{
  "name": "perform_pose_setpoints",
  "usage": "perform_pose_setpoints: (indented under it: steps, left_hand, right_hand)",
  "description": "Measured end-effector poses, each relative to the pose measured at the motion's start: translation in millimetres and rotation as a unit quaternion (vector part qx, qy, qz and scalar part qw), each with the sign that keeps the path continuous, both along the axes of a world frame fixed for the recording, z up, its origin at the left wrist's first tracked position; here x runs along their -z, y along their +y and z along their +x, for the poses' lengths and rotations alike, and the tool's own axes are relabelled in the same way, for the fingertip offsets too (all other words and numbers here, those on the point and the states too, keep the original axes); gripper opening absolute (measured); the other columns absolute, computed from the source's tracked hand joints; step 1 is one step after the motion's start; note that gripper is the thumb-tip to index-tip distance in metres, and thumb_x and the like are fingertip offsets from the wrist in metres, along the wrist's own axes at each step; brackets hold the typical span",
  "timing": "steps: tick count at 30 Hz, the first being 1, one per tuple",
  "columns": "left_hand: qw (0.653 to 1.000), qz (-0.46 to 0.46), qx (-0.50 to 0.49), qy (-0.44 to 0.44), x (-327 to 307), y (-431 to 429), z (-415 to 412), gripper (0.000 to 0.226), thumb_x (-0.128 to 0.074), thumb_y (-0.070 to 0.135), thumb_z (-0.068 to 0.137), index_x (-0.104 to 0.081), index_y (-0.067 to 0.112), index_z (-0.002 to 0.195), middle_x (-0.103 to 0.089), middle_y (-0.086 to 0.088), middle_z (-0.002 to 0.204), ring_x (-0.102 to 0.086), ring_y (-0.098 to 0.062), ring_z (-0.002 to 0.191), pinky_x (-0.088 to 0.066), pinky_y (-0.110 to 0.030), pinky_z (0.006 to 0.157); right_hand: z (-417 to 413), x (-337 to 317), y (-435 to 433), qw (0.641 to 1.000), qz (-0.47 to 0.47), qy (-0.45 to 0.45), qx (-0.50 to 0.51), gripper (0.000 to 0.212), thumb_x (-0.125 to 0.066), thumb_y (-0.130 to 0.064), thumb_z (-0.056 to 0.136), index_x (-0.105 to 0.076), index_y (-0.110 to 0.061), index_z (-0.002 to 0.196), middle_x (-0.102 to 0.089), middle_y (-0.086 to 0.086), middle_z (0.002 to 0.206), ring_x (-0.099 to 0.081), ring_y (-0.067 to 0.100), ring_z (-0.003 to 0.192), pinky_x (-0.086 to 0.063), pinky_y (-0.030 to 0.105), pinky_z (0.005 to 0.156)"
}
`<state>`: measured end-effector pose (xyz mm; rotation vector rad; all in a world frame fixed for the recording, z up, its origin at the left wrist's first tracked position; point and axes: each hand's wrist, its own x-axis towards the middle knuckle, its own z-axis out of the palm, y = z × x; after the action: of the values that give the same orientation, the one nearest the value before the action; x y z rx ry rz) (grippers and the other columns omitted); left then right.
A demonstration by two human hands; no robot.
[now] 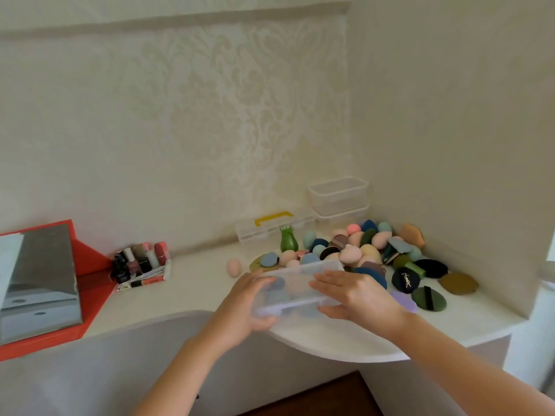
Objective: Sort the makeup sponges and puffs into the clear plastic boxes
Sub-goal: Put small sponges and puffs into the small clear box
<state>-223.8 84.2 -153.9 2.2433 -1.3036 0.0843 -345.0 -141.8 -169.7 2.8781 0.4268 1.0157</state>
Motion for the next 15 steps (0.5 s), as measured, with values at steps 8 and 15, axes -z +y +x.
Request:
perform_pose_setpoints:
  steps: [8, 15]
  left_hand:
    - [0.962, 0.165, -0.143, -0.167, -19.5, -17.8, -27.8, 0.037, -0.060, 0.023, 0.088, -0.058, 0.017, 0.124, -0.063, -0.004, 0.121, -0.058, -0.024, 0.111, -0.044, -0.029, 0.090]
    - [0.906, 0.291, -0.154, -0.265, -17.2, -24.8, -37.6, 0.031, -0.045, 0.010, 0.089, -0.051, 0.006, 0.119, -0.063, -0.011, 0.104, -0.061, -0.030, 0.092, -0.036, -0.030, 0.065]
  right_hand:
    - [0.9, -58.3, 26.5, 0.943, -0.172, 0.256, 0.124, 0.024, -0.051, -0.027, 0.092, -0.057, -0.011, 0.109, -0.060, 0.005, 0.094, -0.054, 0.021, 0.081, -0.043, 0.029, 0.060]
    - [-6.2, -67.3, 46.7, 0.928, -0.199, 0.281, 0.141, 0.009, -0.057, -0.015, 0.090, -0.049, -0.015, 0.085, -0.037, 0.001, 0.063, -0.037, 0.015, 0.059, -0.020, 0.020, 0.045]
